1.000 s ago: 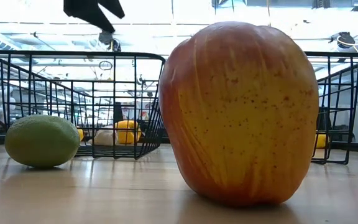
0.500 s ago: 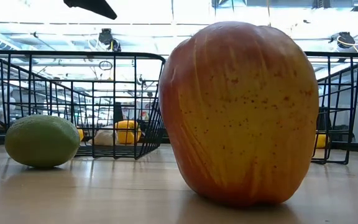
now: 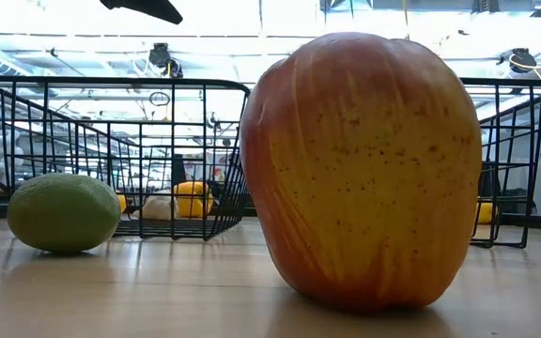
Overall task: Sort produce into baskets
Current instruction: Put the red chili pepper into the left black wire basket
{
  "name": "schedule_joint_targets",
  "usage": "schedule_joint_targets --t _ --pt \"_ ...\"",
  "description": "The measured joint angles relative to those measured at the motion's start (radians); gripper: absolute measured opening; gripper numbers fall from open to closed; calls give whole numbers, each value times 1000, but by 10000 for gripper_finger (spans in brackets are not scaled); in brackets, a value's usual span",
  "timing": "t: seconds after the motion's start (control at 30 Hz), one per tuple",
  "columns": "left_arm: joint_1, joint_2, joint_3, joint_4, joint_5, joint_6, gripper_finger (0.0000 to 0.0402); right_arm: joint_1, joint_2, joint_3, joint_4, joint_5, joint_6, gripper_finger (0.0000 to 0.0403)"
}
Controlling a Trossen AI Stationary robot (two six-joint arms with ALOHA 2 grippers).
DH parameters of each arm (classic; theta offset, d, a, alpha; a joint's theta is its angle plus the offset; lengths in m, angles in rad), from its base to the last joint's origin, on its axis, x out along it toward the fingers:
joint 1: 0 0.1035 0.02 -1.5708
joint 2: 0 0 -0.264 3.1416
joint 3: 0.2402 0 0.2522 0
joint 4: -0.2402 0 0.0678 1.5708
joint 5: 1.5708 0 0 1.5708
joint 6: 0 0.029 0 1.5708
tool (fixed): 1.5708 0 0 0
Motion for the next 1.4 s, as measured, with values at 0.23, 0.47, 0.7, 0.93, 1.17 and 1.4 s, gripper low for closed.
schedule_joint_targets --t 0.23,0.47,0.7,0.93,1.17,1.4 --pt "0 0 0 0 0 18 331 -38 78 0 -25 -24 -66 315" --pt "0 0 0 -1 0 20 331 -69 143 0 -50 -136 -67 308" --pt "3 0 0 -1 -3 26 331 -70 155 1 -48 -125 -64 237" --pt "3 0 0 -1 -3 26 331 -70 156 0 -21 -152 -24 161" --pt "5 0 0 -1 -11 27 331 -70 156 32 31 -235 -5 136" --pt "38 0 -1 72 -26 83 331 -70 115 128 19 -243 -8 144"
